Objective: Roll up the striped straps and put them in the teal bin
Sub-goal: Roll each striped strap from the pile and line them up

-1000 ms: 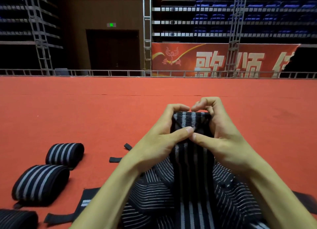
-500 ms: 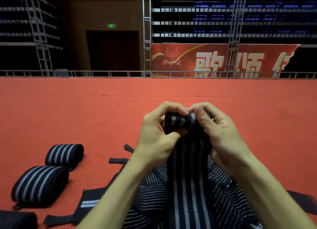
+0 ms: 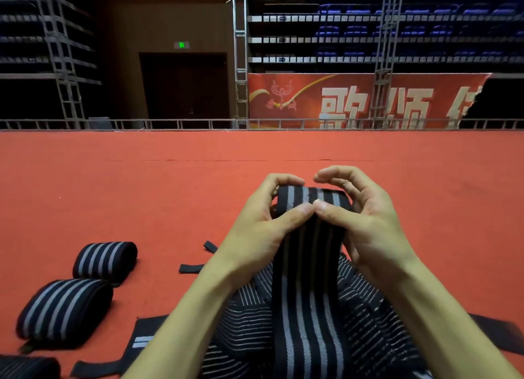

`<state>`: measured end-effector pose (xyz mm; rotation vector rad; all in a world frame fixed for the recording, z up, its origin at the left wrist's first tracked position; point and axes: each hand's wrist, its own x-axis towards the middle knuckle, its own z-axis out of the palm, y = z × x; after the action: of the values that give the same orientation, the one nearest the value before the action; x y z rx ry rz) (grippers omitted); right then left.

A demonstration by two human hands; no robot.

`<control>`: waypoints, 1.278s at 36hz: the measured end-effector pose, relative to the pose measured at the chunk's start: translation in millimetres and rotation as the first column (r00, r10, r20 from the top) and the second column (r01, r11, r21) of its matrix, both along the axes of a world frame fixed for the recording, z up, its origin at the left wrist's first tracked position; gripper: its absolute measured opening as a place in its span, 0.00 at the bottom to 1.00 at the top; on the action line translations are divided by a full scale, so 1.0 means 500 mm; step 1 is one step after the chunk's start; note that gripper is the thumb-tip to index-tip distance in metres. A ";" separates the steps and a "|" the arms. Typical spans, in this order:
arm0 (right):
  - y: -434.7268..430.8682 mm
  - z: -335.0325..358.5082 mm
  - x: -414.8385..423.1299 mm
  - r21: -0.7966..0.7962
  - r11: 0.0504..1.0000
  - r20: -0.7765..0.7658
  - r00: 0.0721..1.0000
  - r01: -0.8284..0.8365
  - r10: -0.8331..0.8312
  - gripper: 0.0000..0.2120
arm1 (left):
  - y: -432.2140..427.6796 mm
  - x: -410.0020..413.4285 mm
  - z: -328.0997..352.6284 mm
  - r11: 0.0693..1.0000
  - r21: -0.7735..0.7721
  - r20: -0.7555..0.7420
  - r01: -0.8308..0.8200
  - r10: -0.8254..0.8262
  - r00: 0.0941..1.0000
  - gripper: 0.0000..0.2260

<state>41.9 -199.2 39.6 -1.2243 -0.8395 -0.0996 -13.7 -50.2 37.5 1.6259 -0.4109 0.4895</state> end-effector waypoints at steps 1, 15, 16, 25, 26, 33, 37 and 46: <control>-0.002 0.001 0.002 -0.003 1.000 -0.025 1.000 0.001 -0.001 0.15 | -0.001 -0.001 0.001 1.000 0.001 0.016 -0.004 0.004 1.000 0.14; -0.011 0.006 -0.006 -0.156 0.985 0.254 0.967 0.074 -0.033 0.11 | -0.024 -0.002 0.005 0.989 -0.148 0.051 0.030 -0.023 0.998 0.17; -0.010 0.005 -0.006 -0.145 0.986 0.271 0.962 0.082 -0.040 0.11 | -0.024 -0.003 0.005 0.987 -0.154 0.049 0.041 -0.034 0.998 0.17; 0.014 -0.022 -0.004 -0.186 0.982 0.295 0.955 0.041 0.016 0.13 | -0.038 -0.004 -0.004 0.986 -0.136 0.093 -0.098 0.112 0.989 0.15; 0.016 -0.023 -0.003 -0.205 0.977 0.316 0.949 0.063 0.006 0.13 | -0.036 -0.003 -0.006 0.988 -0.095 0.092 -0.123 0.132 0.987 0.15; 0.006 -0.017 0.000 -0.141 0.988 0.255 0.967 0.056 -0.018 0.15 | -0.032 -0.008 -0.010 0.980 -0.195 0.010 0.036 -0.034 0.999 0.15; 0.002 -0.011 0.003 0.005 1.000 0.142 0.990 0.003 -0.003 0.19 | -0.018 -0.001 0.001 0.974 -0.196 0.091 0.111 -0.095 0.991 0.14; -0.004 -0.008 -0.003 -0.173 0.984 0.230 0.973 0.028 0.013 0.13 | -0.003 0.006 -0.010 0.978 -0.147 0.116 0.150 -0.134 0.984 0.14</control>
<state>40.3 -201.1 35.7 -1.3997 -1.0628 -0.1796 -10.9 -51.8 32.3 1.4131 -0.5506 0.4877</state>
